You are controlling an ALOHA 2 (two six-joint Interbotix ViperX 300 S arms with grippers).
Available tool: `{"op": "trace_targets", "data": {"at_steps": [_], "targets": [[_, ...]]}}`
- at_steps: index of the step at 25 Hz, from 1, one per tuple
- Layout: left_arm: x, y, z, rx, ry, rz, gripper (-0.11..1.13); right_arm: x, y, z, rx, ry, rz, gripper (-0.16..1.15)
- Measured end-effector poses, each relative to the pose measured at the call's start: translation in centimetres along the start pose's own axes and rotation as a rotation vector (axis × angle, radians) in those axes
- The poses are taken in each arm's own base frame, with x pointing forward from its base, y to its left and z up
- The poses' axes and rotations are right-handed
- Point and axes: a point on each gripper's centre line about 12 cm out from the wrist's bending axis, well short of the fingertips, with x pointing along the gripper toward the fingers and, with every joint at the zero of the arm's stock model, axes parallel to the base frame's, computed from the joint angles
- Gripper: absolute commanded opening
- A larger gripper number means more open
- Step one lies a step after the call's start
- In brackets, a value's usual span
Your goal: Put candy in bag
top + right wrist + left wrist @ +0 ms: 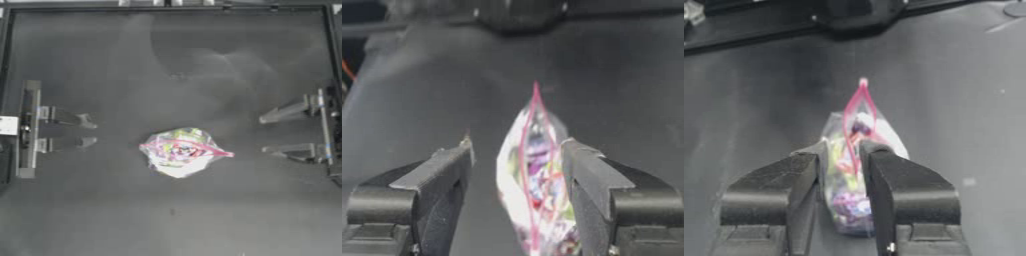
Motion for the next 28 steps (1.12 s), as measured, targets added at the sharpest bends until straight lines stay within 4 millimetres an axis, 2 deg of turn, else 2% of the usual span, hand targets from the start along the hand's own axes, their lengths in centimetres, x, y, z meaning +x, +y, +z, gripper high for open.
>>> {"op": "trace_targets", "data": {"at_steps": [15, 23, 28], "targets": [[-2.1, -0.1, -0.7, -0.037, -0.039, 0.009, 0.72, -0.9, -1.3, -1.2, 0.012, -0.04, -0.035, 0.88], [-2.7, 0.0, -1.4, -0.067, -0.039, 0.018, 0.98, -1.7, -1.7, -1.6, 0.019, -0.069, -0.048, 0.88], [-3.6, 0.0, -1.5, -0.071, -0.063, 0.023, 1.0, -2.1, -2.0, -2.1, 0.023, -0.08, -0.057, 0.88]]}}
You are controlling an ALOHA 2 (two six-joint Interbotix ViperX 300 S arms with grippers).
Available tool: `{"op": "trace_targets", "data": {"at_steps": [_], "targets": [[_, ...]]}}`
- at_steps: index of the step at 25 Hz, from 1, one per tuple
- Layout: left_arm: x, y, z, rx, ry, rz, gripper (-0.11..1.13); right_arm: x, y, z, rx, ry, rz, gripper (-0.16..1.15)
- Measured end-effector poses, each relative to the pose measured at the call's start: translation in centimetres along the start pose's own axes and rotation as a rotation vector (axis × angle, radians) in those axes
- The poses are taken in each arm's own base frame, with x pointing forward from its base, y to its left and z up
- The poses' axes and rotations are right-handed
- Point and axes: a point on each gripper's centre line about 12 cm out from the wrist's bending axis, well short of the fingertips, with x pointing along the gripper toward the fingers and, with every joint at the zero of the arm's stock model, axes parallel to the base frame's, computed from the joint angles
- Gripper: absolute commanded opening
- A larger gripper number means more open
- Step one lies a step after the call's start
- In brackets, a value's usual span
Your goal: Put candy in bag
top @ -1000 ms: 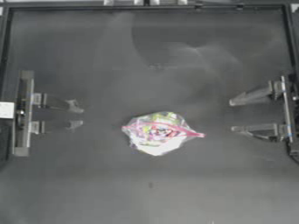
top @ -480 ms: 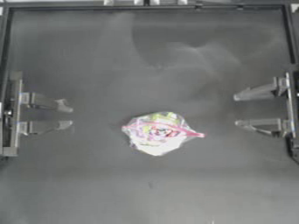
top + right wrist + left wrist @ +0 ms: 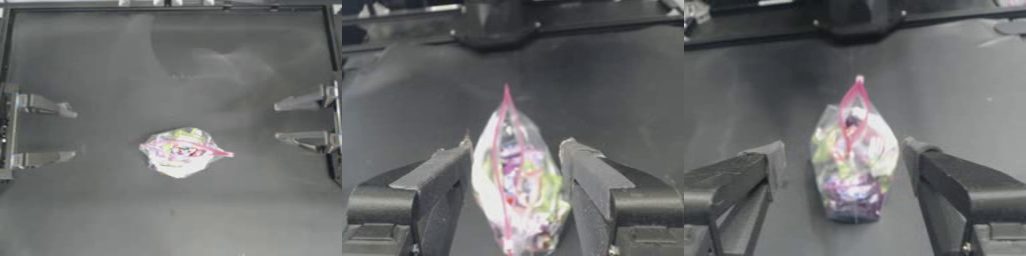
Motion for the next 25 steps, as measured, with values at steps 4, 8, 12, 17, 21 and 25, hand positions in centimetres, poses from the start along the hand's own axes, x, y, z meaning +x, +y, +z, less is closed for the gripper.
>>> {"op": "trace_targets", "data": {"at_steps": [4, 8, 12, 17, 21, 25], "targets": [[-1.1, 0.1, -0.1, -0.004, -0.033, 0.008, 1.0, -0.2, -0.2, -0.2, 0.001, -0.012, -0.005, 0.88], [-2.1, 0.2, -0.4, -0.018, -0.063, 0.02, 1.0, -0.5, -0.3, -0.2, 0.003, -0.025, -0.009, 0.88], [-2.9, 0.2, -0.8, -0.028, -0.084, 0.025, 1.0, -0.7, -0.5, -0.4, 0.006, -0.033, -0.014, 0.88], [-3.4, 0.3, -0.7, -0.03, -0.107, 0.035, 1.0, -1.0, -0.4, -0.2, 0.019, -0.06, -0.003, 0.9], [-3.4, 0.4, -1.0, -0.032, -0.101, 0.038, 1.0, -1.0, -0.2, -0.4, 0.021, -0.074, 0.01, 0.9], [-3.6, 0.4, -0.9, -0.032, -0.11, 0.043, 1.0, -1.1, -0.2, -0.7, 0.026, -0.082, 0.02, 0.9]]}}
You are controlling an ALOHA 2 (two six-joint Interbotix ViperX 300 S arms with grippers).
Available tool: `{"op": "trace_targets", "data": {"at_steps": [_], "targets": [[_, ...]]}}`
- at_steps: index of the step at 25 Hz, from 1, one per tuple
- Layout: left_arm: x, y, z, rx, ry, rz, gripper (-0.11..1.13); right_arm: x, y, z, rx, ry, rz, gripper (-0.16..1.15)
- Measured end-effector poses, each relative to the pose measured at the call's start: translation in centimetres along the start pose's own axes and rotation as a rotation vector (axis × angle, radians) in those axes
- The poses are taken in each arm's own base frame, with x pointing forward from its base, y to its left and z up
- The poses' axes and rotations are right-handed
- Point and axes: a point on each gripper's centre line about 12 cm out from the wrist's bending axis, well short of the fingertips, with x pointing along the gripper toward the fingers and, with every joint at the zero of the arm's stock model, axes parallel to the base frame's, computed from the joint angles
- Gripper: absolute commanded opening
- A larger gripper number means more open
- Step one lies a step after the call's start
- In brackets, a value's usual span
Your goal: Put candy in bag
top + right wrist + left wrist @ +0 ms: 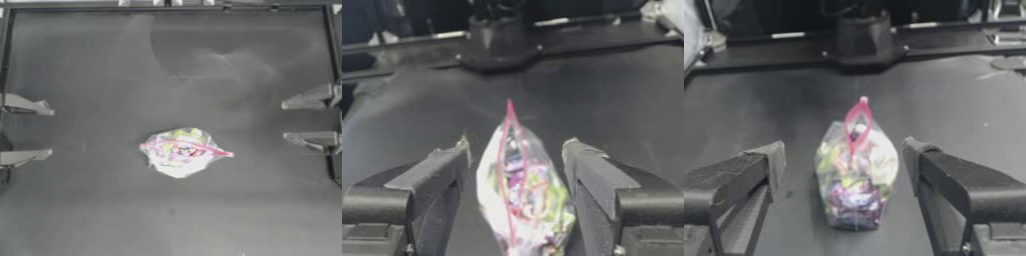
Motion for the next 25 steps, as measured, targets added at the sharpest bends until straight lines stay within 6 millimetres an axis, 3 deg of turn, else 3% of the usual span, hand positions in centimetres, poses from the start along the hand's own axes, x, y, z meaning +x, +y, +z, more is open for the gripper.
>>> {"op": "trace_targets", "data": {"at_steps": [11, 25], "targets": [[-1.4, 0.2, -0.2, -0.013, -0.033, 0.017, 1.0, -1.6, 0.0, -0.4, 0.015, -0.062, 0.012, 0.91], [-2.8, 0.7, -1.0, -0.038, -0.06, 0.059, 1.0, -1.8, -0.9, -0.8, 0.011, -0.052, -0.044, 0.91]]}}
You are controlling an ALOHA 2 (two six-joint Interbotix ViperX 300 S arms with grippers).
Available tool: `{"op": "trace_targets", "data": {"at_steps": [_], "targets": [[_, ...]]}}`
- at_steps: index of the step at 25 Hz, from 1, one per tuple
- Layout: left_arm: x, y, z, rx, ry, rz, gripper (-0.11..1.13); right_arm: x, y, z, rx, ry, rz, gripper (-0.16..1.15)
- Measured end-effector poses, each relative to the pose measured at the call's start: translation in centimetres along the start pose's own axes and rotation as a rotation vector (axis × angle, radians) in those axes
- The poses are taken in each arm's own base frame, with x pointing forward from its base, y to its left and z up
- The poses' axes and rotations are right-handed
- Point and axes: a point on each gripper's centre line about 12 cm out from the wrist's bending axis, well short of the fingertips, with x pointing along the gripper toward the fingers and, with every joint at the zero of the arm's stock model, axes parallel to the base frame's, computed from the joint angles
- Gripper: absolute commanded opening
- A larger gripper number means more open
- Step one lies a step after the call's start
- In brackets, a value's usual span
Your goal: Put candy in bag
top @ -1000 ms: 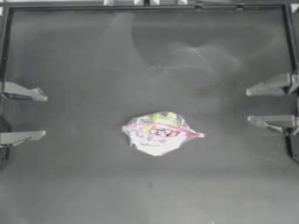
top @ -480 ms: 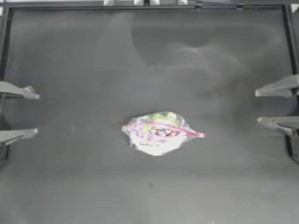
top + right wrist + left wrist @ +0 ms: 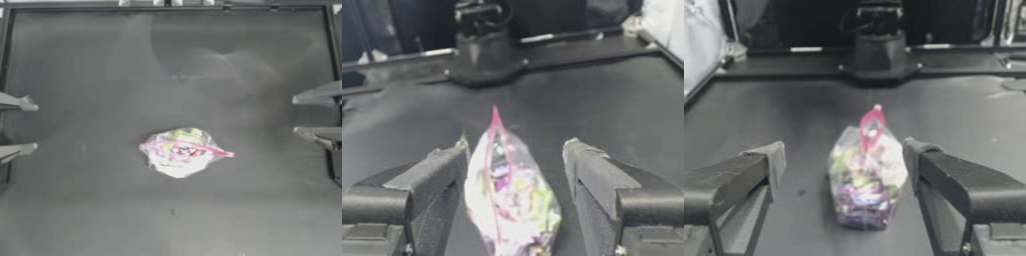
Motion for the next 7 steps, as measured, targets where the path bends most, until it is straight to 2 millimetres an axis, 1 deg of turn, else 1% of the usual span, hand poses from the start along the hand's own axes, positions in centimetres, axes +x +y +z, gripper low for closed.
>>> {"op": "trace_targets", "data": {"at_steps": [7], "targets": [[-0.95, 0.07, -0.33, -0.018, -0.031, 0.007, 1.0, -0.29, -0.16, -0.14, 0.0, 0.002, -0.011, 0.91]]}}
